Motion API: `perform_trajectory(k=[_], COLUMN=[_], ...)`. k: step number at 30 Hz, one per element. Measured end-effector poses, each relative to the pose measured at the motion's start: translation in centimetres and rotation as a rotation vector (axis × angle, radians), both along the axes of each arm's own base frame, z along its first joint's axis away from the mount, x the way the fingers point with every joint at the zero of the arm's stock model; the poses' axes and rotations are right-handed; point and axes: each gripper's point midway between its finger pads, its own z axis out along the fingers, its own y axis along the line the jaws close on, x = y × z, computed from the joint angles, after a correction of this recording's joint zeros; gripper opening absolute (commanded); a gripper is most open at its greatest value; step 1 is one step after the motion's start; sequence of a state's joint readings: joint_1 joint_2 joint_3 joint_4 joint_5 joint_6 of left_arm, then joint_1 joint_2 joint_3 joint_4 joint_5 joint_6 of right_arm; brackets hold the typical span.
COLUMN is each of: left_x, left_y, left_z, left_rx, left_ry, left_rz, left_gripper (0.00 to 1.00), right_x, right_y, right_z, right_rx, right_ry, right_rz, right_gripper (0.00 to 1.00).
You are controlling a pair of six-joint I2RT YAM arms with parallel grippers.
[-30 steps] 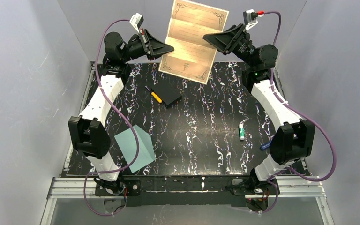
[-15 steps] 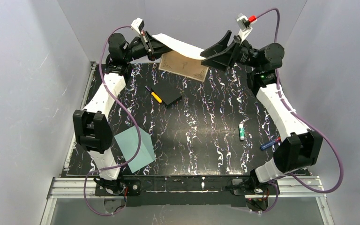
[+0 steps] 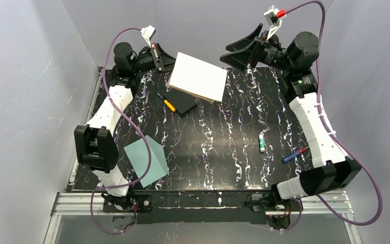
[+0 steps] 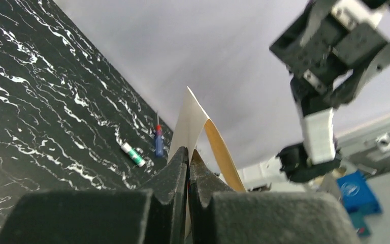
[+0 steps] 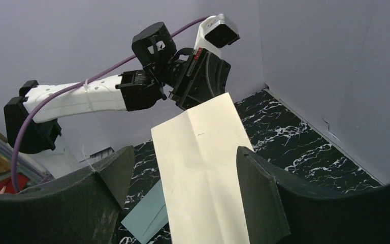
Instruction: Place the letter into the envelope and seal it
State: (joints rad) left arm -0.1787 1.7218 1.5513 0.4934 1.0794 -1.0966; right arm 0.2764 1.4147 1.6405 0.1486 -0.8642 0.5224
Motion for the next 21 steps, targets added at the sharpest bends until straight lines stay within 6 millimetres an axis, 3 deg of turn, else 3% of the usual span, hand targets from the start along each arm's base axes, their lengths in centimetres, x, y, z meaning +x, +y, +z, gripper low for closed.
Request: perform_trajectory(k=[3,10,14,16,21], left_x=[-2.2,-7.7,-9.0,-9.2,-9.8], left_y=[0.2,0.1,0.2,0.2,0.3], left_z=[-0.1,2.5,2.5,2.3,2.0], left_rx=[0.042,0.075,0.083,0.086,0.091], left_ry=[-0.122,-0.361,-0.398,-0.398,-0.410], left_rz=[-0.044,-0.194,-0.254,-0.270,-0.303], left_gripper=[0.00,0.00,0.00,0.00,0.00], right_x=[-0.6,-1.2,-1.6,-1.9,-3.1], right_y=[1.0,6.3,7.2,7.2,7.1], right_z=[-0.6,-5.6,-8.2,-8.5,-8.6], right_rx=[-0.035,-0.178,-0.229,-0.236,-0.226], right_ry=[-0.014,0.050,0.102,0.108,0.101], right_rz=[0.048,0.197,0.254,0.277,0.348], right_gripper=[0.83,0.82,0.67,0.55,0.37])
